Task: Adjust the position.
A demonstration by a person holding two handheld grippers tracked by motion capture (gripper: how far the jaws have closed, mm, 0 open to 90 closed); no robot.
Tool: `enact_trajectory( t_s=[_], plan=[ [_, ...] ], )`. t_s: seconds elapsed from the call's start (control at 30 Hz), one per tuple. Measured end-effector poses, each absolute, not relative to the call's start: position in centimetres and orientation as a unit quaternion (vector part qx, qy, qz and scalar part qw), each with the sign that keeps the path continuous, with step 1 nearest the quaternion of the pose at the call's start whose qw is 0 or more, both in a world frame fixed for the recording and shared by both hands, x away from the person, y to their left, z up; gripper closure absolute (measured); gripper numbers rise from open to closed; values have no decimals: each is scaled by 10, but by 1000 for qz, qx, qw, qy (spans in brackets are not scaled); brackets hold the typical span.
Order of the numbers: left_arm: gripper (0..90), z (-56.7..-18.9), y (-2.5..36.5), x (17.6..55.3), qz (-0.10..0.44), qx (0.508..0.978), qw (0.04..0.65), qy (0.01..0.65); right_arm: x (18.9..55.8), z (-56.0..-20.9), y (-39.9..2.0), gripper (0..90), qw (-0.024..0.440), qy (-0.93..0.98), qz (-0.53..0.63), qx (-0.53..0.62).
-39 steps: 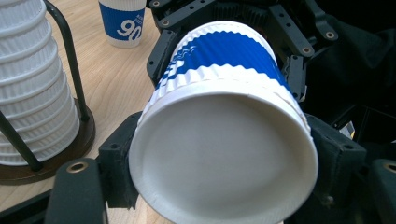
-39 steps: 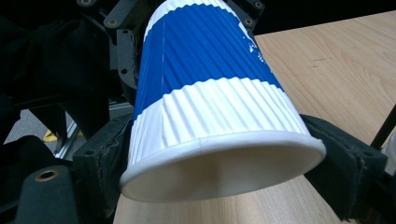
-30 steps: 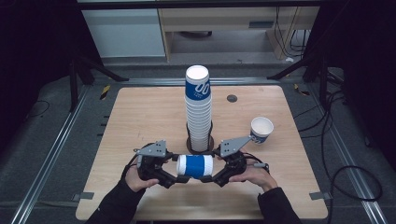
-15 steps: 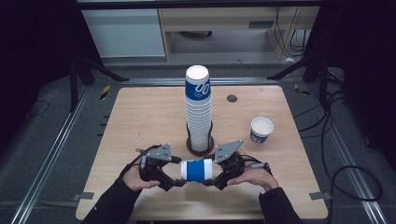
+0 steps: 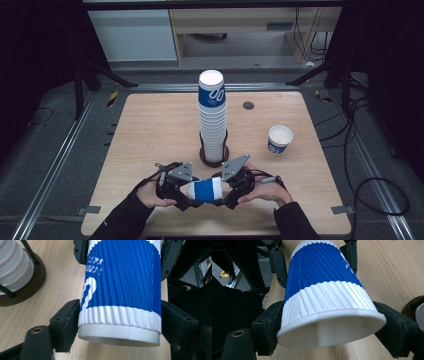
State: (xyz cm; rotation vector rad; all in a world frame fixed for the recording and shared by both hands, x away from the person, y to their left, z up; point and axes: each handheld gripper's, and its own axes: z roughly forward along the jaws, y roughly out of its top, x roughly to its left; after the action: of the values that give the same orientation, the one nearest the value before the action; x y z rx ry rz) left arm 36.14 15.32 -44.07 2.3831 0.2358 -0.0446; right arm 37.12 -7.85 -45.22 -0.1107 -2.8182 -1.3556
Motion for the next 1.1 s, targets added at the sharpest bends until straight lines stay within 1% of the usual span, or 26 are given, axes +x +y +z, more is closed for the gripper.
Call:
enact_trajectory(
  t_s=[0.03, 0.2, 0.47, 0.73, 0.97, 1.1],
  plan=[
    [256, -441, 153, 361, -17, 926, 366, 90, 371, -452, -79, 165, 6, -901, -433, -35],
    [265, -440, 154, 361, -19, 923, 374, 90, 372, -451, -80, 154, 12, -899, -436, -38],
    [265, -435, 162, 365, -4, 915, 389, 105, 375, -443, -88, 100, -1, -883, -466, -59],
    [263, -427, 182, 375, 8, 884, 444, 147, 383, -429, -109, 77, -24, -847, -519, -109],
    [263, -425, 191, 379, 7, 851, 498, 170, 387, -426, -118, 75, -24, -830, -541, -130],
    [263, -425, 190, 378, 6, 843, 511, 169, 388, -426, -119, 76, -17, -823, -551, -138]
  ],
)
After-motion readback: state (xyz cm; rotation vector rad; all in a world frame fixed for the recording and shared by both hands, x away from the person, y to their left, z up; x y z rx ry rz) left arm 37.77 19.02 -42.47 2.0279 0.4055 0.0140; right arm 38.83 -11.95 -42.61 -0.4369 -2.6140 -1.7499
